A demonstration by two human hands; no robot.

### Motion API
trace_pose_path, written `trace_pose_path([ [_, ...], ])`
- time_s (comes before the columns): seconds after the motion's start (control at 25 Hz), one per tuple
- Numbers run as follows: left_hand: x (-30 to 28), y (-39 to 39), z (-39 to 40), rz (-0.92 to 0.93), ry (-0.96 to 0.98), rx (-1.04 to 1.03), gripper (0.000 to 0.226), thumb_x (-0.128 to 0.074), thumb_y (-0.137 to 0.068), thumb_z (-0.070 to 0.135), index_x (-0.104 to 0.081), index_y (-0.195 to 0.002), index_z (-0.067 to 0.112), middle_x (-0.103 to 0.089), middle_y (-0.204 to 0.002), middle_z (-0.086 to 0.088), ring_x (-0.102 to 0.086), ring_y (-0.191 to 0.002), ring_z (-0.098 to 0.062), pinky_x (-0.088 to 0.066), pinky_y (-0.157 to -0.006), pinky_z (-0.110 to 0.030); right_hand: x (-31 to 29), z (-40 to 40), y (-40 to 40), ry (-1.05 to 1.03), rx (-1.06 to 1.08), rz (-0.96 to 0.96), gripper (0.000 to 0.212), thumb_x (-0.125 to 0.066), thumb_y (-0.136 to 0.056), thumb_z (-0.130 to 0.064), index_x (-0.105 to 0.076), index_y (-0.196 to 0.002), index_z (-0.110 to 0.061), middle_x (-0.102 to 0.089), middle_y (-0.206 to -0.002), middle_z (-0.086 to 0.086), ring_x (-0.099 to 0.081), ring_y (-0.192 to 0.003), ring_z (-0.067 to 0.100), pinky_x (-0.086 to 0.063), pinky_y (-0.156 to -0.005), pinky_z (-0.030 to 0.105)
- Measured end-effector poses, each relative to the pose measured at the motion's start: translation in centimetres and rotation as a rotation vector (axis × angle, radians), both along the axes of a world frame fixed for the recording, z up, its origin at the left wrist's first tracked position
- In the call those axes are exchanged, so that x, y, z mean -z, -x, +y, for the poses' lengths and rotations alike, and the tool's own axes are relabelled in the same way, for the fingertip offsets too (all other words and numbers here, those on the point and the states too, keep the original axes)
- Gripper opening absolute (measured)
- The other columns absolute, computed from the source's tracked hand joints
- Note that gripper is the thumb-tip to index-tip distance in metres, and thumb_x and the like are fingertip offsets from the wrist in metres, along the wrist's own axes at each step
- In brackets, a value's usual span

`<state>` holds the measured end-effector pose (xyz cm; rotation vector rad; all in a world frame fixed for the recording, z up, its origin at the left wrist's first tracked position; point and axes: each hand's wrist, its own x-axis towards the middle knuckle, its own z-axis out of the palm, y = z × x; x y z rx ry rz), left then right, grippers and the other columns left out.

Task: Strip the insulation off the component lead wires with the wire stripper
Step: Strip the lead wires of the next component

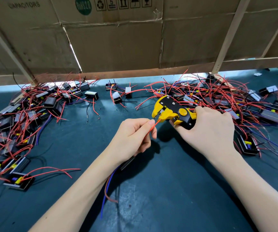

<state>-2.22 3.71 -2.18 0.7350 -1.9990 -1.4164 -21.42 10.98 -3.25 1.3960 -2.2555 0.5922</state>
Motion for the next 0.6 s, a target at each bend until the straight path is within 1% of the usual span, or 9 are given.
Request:
trace_pose_path([
  [0.2, 0.1, 0.1, 0.1, -0.036, 0.021, -0.035, 0.042, -0.043, -0.104, 0.024, -0.059, -0.067, 0.012, -0.046, -0.04, -0.006, -0.027, -0.03, -0.016, -0.025, -0.036, -0.014, -0.3, 0.0, -0.2, -0.029, 0.007, -0.021, 0.056, -0.061, -0.074, -0.068, -0.046, -0.067, -0.015, -0.062, -0.071, 0.007, -0.062, -0.074, 0.032, -0.034, -0.071, 0.038],
  [0.28, 0.1, 0.0, 0.0, -0.037, 0.026, -0.031, 0.043, -0.044, -0.104, 0.023, -0.06, -0.066, 0.013, -0.046, -0.039, -0.005, -0.027, -0.03, -0.016, -0.025, -0.036, -0.013, -0.6, 0.2, -0.3, -0.047, 0.015, -0.024, 0.055, -0.062, -0.074, -0.068, -0.048, -0.063, -0.016, -0.062, -0.067, 0.006, -0.063, -0.071, 0.032, -0.036, -0.069, 0.037],
  [0.36, 0.2, 0.0, 0.0, -0.041, 0.033, -0.03, 0.043, -0.044, -0.104, 0.023, -0.06, -0.066, 0.014, -0.047, -0.039, -0.004, -0.028, -0.03, -0.016, -0.026, -0.036, -0.013, -0.9, 0.3, -0.4, -0.065, 0.021, -0.02, 0.054, -0.063, -0.073, -0.068, -0.05, -0.059, -0.017, -0.06, -0.062, 0.006, -0.062, -0.068, 0.033, -0.034, -0.064, 0.035],
  [0.44, 0.3, 0.0, -0.1, -0.046, 0.038, -0.026, 0.043, -0.044, -0.104, 0.023, -0.061, -0.065, 0.015, -0.047, -0.039, -0.004, -0.028, -0.03, -0.016, -0.026, -0.036, -0.013, -1.1, 0.4, -0.6, -0.092, 0.039, -0.012, 0.056, -0.063, -0.073, -0.07, -0.053, -0.058, -0.016, -0.051, -0.057, 0.005, -0.061, -0.067, 0.033, -0.03, -0.06, 0.032],
  [0.52, 0.4, -0.1, -0.1, -0.053, 0.052, -0.022, 0.043, -0.044, -0.104, 0.024, -0.061, -0.066, 0.016, -0.047, -0.039, -0.002, -0.029, -0.031, -0.016, -0.027, -0.037, -0.013, -1.1, 0.4, -0.7, -0.127, 0.069, -0.018, 0.06, -0.06, -0.071, -0.076, -0.055, -0.059, -0.017, -0.035, -0.054, -0.003, -0.06, -0.067, 0.032, -0.027, -0.057, 0.03],
  [0.6, 0.4, -0.1, -0.2, -0.062, 0.067, -0.013, 0.042, -0.045, -0.104, 0.025, -0.06, -0.065, 0.018, -0.045, -0.04, 0.0, -0.029, -0.032, -0.016, -0.027, -0.037, -0.014, -1.1, 0.3, -0.7, -0.164, 0.093, -0.031, 0.064, -0.054, -0.069, -0.082, -0.056, -0.059, -0.019, -0.025, -0.054, -0.006, -0.053, -0.064, 0.03, -0.025, -0.055, 0.028],
])
